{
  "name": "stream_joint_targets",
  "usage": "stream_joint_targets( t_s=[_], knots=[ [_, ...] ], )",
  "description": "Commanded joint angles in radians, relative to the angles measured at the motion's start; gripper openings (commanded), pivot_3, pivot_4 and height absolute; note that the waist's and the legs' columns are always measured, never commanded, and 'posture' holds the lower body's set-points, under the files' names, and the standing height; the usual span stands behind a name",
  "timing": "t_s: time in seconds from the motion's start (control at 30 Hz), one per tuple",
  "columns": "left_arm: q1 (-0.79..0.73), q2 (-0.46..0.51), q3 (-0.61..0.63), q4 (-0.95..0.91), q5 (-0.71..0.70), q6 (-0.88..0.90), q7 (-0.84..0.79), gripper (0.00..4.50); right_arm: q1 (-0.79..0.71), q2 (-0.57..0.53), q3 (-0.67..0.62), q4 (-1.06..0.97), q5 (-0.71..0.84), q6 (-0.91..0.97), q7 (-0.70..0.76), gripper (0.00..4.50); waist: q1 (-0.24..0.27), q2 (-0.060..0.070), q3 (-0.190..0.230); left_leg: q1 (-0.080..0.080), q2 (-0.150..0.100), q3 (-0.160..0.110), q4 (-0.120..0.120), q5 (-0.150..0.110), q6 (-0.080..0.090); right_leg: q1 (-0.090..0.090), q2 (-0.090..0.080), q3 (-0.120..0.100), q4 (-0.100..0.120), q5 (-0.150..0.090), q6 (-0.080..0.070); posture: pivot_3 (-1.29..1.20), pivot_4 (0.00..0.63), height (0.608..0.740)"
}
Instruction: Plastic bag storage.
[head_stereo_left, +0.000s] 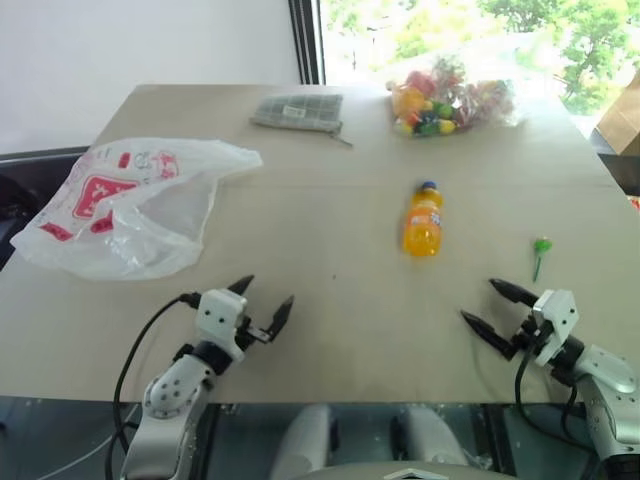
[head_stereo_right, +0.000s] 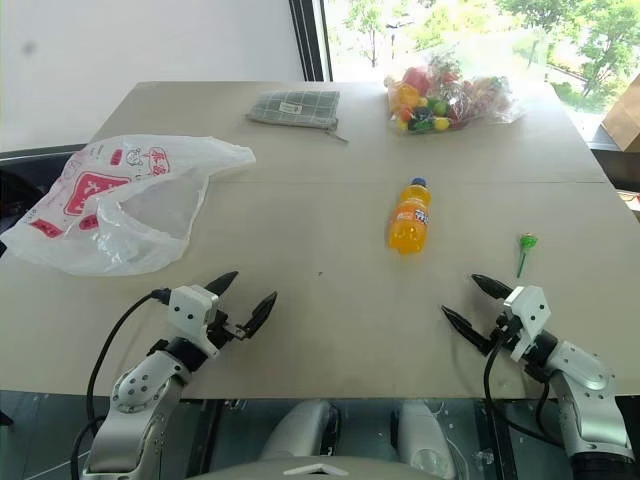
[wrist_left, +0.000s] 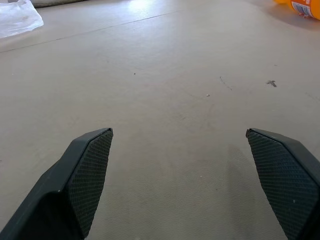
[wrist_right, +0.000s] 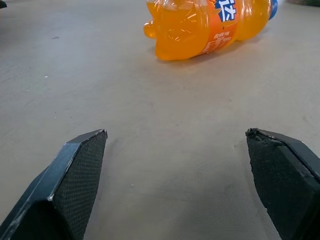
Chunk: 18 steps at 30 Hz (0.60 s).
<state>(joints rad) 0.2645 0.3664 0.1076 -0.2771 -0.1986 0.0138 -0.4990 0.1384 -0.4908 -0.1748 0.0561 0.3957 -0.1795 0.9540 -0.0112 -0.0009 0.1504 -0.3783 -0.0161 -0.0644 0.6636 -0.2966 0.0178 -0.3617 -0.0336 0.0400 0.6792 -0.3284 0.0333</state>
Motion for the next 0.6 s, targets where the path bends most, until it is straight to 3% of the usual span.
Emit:
stream_joint_targets(
  t_s=[0.03, 0.6],
  knots=[
    [0.012, 0.006, 0.006, -0.034, -0.010, -0.022, -0.009, 4.47, -0.015, 0.002, 0.000, -0.001, -0.004, -0.032, 0.007, 4.50, 0.000, 0.000, 0.000, 0.000, 0.000, 0.000, 0.000, 0.000, 0.000, 0.000, 0.000, 0.000, 0.000, 0.000, 0.000, 0.00, 0.150, 0.740],
    [0.034, -0.037, -0.024, -0.015, 0.023, -0.082, 0.018, 4.47, -0.038, 0.031, 0.029, 0.008, -0.036, -0.055, -0.024, 4.50, -0.001, 0.000, 0.000, -0.001, 0.000, 0.000, 0.002, 0.000, 0.000, 0.000, 0.000, 0.000, 0.001, 0.000, 0.000, 0.00, 0.150, 0.740]
  ],
)
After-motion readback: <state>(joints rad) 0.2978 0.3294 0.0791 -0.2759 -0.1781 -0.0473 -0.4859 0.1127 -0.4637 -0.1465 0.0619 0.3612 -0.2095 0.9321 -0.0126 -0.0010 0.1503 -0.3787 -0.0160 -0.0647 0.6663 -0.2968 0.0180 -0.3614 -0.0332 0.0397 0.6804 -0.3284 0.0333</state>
